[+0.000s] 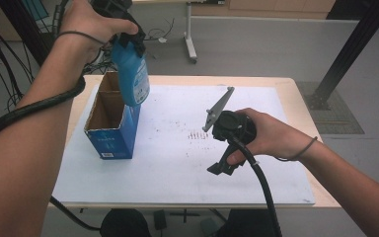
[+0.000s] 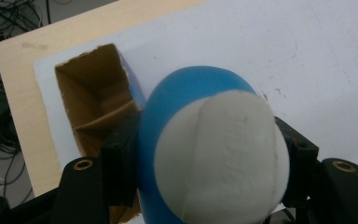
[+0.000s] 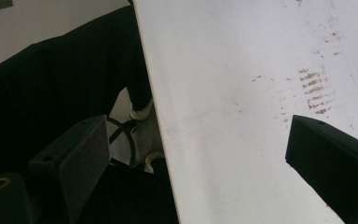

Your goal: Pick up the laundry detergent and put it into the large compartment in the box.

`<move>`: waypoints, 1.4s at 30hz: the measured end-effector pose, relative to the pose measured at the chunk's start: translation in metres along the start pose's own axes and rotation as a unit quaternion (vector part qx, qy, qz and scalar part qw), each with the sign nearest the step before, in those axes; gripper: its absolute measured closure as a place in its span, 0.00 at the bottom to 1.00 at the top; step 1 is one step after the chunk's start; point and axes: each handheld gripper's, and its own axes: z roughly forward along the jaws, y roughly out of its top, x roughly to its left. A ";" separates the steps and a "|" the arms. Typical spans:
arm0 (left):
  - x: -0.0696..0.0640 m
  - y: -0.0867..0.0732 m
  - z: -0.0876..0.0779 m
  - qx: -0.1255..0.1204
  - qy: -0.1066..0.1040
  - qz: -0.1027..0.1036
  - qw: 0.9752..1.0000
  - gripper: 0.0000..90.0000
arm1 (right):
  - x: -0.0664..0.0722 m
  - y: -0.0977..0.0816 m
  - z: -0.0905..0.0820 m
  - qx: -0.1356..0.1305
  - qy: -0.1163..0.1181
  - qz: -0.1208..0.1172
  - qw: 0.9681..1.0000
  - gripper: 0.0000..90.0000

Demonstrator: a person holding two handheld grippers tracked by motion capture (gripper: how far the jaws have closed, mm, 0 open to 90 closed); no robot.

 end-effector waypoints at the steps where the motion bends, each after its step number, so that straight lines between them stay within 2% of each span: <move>1: 0.003 -0.001 0.000 0.001 0.001 -0.004 1.000 0.42 | 0.001 0.000 0.000 0.001 0.001 0.001 1.000 0.07; 5: 0.017 -0.006 -0.001 -0.002 0.010 -0.027 1.000 0.42 | 0.002 0.001 0.000 0.001 0.001 0.000 1.000 0.07; 12: 0.034 -0.013 -0.004 -0.005 0.042 -0.054 0.998 0.42 | 0.001 0.000 -0.001 0.000 0.000 0.001 1.000 0.07; 22: 0.056 -0.020 -0.001 -0.007 0.054 -0.105 0.993 0.42 | 0.000 -0.002 -0.002 -0.004 -0.002 0.002 1.000 0.07; 30: 0.062 -0.020 0.005 -0.001 0.064 -0.113 0.992 0.42 | -0.002 -0.002 -0.001 -0.006 0.001 0.004 1.000 0.07; 42: 0.069 -0.023 0.013 0.004 0.059 -0.119 0.991 0.42 | -0.003 -0.004 -0.001 -0.007 0.000 0.005 1.000 0.07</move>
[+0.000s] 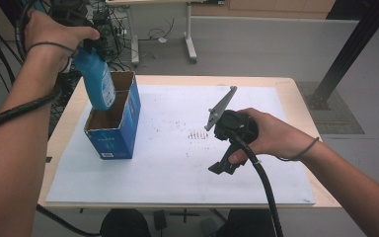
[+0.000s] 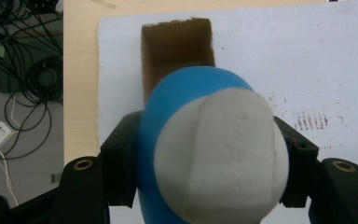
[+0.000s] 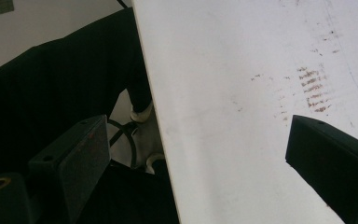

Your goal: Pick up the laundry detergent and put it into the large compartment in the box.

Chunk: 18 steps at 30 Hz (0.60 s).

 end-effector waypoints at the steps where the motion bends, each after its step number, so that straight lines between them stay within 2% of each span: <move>1: 0.000 0.000 0.001 0.002 0.000 0.001 1.000 0.42 | 0.000 0.000 0.000 -0.001 0.001 0.001 1.000 0.07; 8: 0.001 -0.003 0.011 0.005 0.001 -0.001 1.000 0.42 | 0.001 -0.002 0.001 -0.001 0.005 0.005 1.000 0.07; 18: 0.005 -0.009 0.040 0.025 -0.010 -0.005 1.000 0.42 | 0.000 -0.005 0.002 0.002 0.002 0.008 1.000 0.07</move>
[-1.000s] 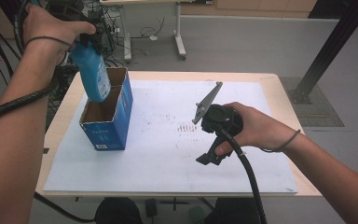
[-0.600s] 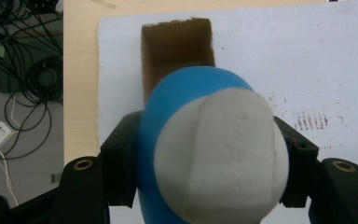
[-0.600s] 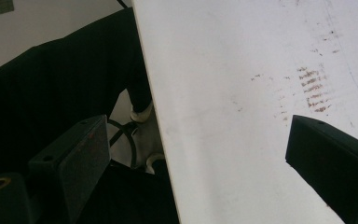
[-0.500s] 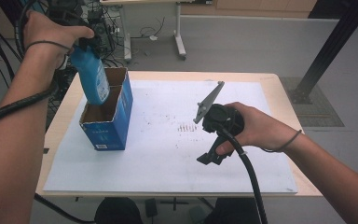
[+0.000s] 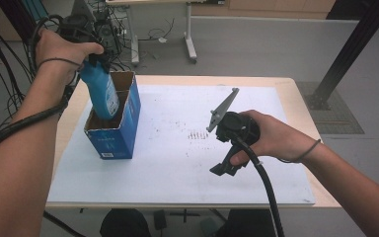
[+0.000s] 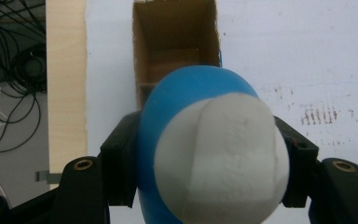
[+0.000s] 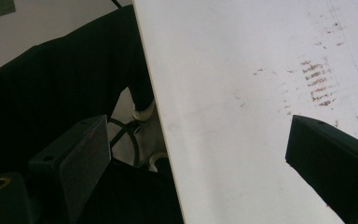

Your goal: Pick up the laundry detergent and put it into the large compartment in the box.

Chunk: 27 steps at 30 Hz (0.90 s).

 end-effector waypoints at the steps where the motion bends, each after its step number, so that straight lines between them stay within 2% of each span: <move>1: 0.000 0.000 0.002 0.001 0.000 0.000 1.000 0.42 | 0.000 0.000 0.000 -0.001 0.000 0.001 1.000 0.07; 10: 0.000 -0.003 0.017 0.008 0.006 0.005 1.000 0.42 | -0.001 -0.002 -0.001 0.001 -0.003 0.003 1.000 0.07; 14: 0.002 -0.005 0.026 0.020 0.004 0.006 1.000 0.42 | -0.001 -0.002 0.000 0.001 -0.001 0.004 1.000 0.07; 27: 0.010 -0.014 0.050 0.030 -0.005 -0.004 1.000 0.42 | -0.004 -0.001 0.004 0.003 0.002 0.004 1.000 0.07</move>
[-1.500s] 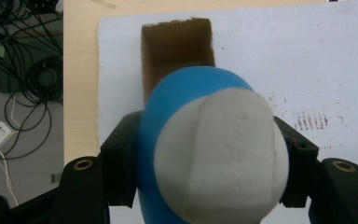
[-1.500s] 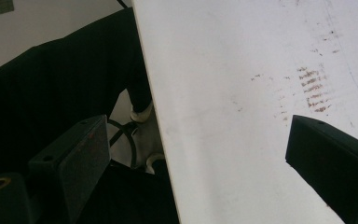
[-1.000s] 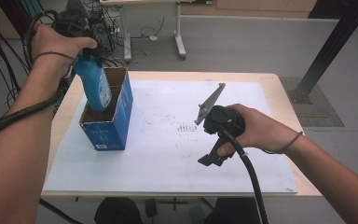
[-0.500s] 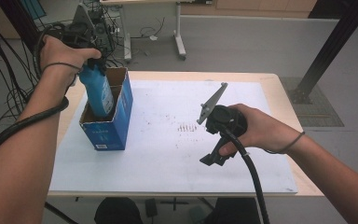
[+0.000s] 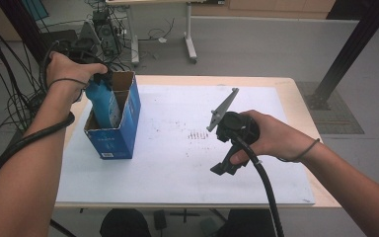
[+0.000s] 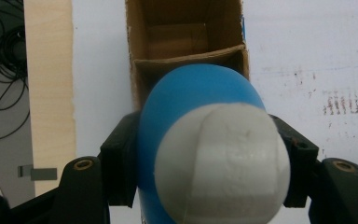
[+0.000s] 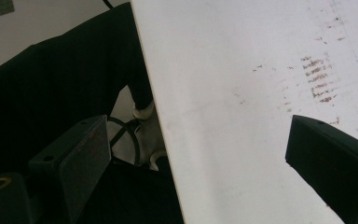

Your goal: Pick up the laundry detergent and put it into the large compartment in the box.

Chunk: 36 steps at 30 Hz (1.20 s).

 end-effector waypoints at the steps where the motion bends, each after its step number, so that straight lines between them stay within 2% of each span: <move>1: 0.000 0.000 0.002 0.000 -0.001 -0.001 1.000 0.42 | 0.000 0.000 0.000 0.001 0.000 0.000 1.000 0.07; 14: -0.002 -0.004 0.024 0.013 -0.006 0.000 1.000 0.42 | -0.002 -0.003 0.001 0.000 0.002 0.004 1.000 0.07; 31: 0.001 -0.008 0.047 0.031 -0.014 -0.006 0.999 0.42 | -0.003 -0.003 0.004 0.004 0.005 0.005 1.000 0.07; 36: 0.002 -0.009 0.052 0.035 -0.009 -0.006 0.999 0.42 | -0.003 -0.002 0.005 0.004 0.005 0.005 1.000 0.07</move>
